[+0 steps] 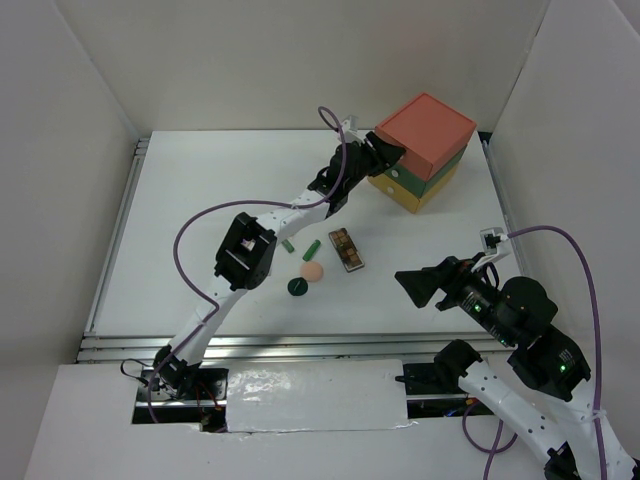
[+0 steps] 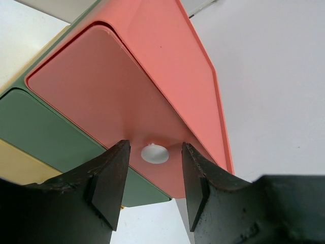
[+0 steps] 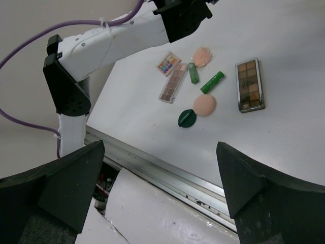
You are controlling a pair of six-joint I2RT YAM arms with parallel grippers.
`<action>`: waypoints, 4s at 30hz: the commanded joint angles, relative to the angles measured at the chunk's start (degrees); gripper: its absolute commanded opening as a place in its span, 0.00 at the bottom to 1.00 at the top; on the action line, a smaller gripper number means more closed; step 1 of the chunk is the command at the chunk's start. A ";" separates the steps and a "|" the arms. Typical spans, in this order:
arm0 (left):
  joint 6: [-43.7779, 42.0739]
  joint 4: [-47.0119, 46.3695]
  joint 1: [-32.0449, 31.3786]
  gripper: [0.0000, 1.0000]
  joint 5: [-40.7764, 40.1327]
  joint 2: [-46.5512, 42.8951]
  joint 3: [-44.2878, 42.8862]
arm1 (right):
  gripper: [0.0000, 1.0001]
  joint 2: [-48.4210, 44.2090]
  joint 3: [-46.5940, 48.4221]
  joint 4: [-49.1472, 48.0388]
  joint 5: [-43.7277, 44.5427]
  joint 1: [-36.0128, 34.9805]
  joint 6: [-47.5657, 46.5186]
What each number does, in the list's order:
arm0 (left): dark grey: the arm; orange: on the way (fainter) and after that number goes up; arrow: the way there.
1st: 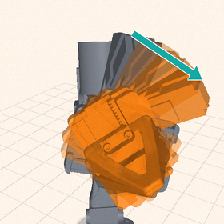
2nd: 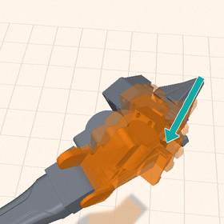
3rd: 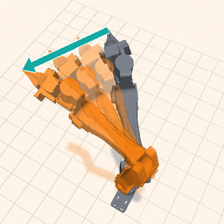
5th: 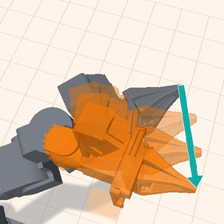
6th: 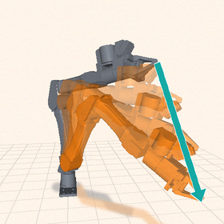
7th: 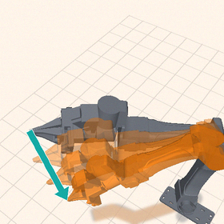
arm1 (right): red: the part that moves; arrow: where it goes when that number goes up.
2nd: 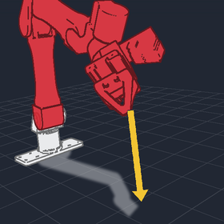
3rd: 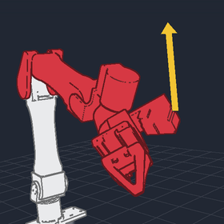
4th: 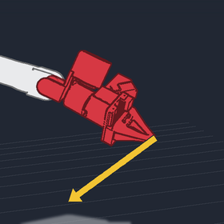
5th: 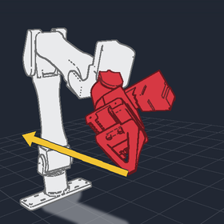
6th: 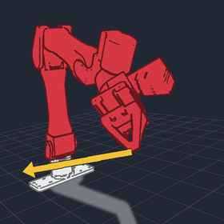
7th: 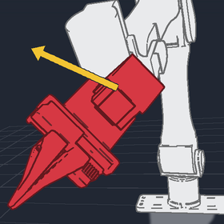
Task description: Organize the makeup
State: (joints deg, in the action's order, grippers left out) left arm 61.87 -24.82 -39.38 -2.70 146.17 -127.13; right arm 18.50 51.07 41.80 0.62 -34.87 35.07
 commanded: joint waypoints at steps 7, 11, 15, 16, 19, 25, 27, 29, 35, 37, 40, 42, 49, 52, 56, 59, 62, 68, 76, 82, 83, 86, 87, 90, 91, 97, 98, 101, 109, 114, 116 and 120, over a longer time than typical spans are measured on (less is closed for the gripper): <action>0.63 -2.34 -0.88 0.56 0.24 2.19 -2.33 | 0.99 -0.84 0.08 -1.37 -0.27 0.16 -0.44; 0.54 -2.34 -0.88 0.53 0.06 1.93 -1.81 | 0.99 -0.75 0.00 -1.46 -0.36 0.16 -0.53; 0.19 -2.34 -0.88 0.52 -0.55 1.75 -1.72 | 0.99 -0.83 0.00 -1.55 -0.36 0.16 -0.53; 0.18 -2.43 -0.79 0.53 -0.55 1.84 -1.72 | 0.99 -0.75 0.00 -1.46 -0.36 0.16 -0.62; 0.36 -3.04 -0.62 0.59 -0.29 1.84 -2.24 | 0.99 -0.92 0.08 -1.28 -0.27 0.24 -0.70; 0.27 -5.23 -0.61 0.59 0.33 0.17 -0.58 | 0.99 -0.48 0.26 -1.37 -0.36 0.16 -0.88; 0.01 -5.33 -0.61 0.58 0.33 -0.44 -0.14 | 0.99 -0.48 0.17 -1.55 -0.27 0.16 -0.88; -0.25 -5.42 -0.61 0.57 0.24 -0.80 -0.05 | 0.99 -0.57 0.17 -1.55 -0.36 0.24 -0.88; -0.25 -5.33 -0.53 0.55 -0.11 -0.45 -0.66 | 0.99 -0.40 0.08 -1.55 -0.27 0.24 -0.88; 0.01 -5.50 -0.44 0.54 -0.03 -0.27 -0.57 | 0.99 -0.40 0.17 -1.55 -0.36 0.33 -0.88; 0.45 -5.51 -0.44 0.50 0.24 0.34 -0.84 | 0.99 -0.40 0.08 -1.55 -0.27 0.24 -0.88; 0.45 -5.42 -0.44 0.47 0.24 0.52 -1.10 | 0.99 -0.40 0.08 -1.63 -0.27 0.24 -0.88; -0.25 -5.51 -0.18 0.35 0.41 0.35 -1.45 | 0.98 -0.48 -0.18 -1.64 -0.36 0.16 -0.88; -0.52 -5.94 0.09 0.29 0.50 -0.70 -0.05 | 0.98 -0.48 -0.18 -1.55 -0.36 0.16 -0.79; -0.43 -7.78 0.79 0.19 0.59 -3.69 5.13 | 0.98 -0.57 0.08 -1.55 -0.36 0.16 -0.79; -0.43 -9.10 1.49 0.15 0.94 -6.06 9.07 | 0.98 -0.66 0.08 -1.55 -0.36 0.16 -0.62; -0.78 -11.21 2.11 0.14 0.86 -9.40 14.88 | 0.98 -0.48 0.35 -1.37 -0.36 0.16 -0.70; -1.04 -14.90 3.69 0.12 1.29 -15.56 25.69 | 0.98 -0.22 0.52 -1.63 -0.36 0.16 -0.44; -2.10 -17.54 5.89 0.10 1.64 -23.64 37.39 | 0.98 0.66 0.52 -2.42 -0.36 0.16 0.17; -2.63 -17.72 6.59 0.27 2.17 -25.41 39.68 | 0.98 1.89 -0.09 -3.74 -2.29 0.24 0.53; -2.63 -17.63 6.68 0.30 2.17 -25.49 39.59 | 0.98 2.06 -0.01 -3.83 -2.29 0.16 0.53; -2.54 -19.39 6.77 0.54 2.17 -26.72 42.22 | 0.99 2.59 -0.35 -4.18 -2.38 0.16 0.18; -2.63 -19.39 6.77 0.94 2.08 -26.90 42.49 | 1.00 2.77 -0.44 -4.36 -2.38 0.16 -0.09; -3.50 -18.08 6.86 0.99 2.17 -28.30 43.28 | 1.00 3.99 -1.14 -5.32 -2.64 0.16 -0.70; -3.77 -17.29 6.94 0.99 2.08 -29.00 43.81 | 1.00 4.52 -1.32 -6.11 -2.91 0.33 -0.79; -7.63 -7.74 8.08 0.99 -3.69 -41.03 51.72 | 0.97 13.12 -4.05 -10.86 -4.75 0.07 -1.41; -8.68 2.83 8.17 1.00 -5.54 -44.88 51.63 | 0.95 18.19 -3.70 -11.30 -4.49 -0.02 -1.49; -11.85 26.81 8.09 0.99 -15.64 -52.89 50.67 | 0.91 32.35 -0.99 -11.65 -4.67 -1.85 -2.11; -7.10 72.00 8.00 0.99 -32.99 -70.66 55.49 | 0.88 69.71 17.44 -11.84 17.27 -9.77 6.23; -16.74 73.88 7.38 1.00 -30.35 -85.39 64.79 | 0.87 85.70 29.60 -7.10 23.19 -11.36 11.51; -20.19 72.72 7.56 0.99 -30.00 -89.11 66.92 | 0.86 89.50 34.96 -4.38 24.42 -11.53 13.79; -23.19 71.84 7.38 0.99 -27.19 -95.35 67.89 | 0.85 98.37 41.47 -0.58 26.80 -11.53 18.36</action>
State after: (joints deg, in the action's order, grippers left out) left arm 44.14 48.01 -31.70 -31.24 53.78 -58.87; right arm 113.25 88.58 35.73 22.13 -45.89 48.12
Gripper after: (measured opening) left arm 0.993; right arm 0.858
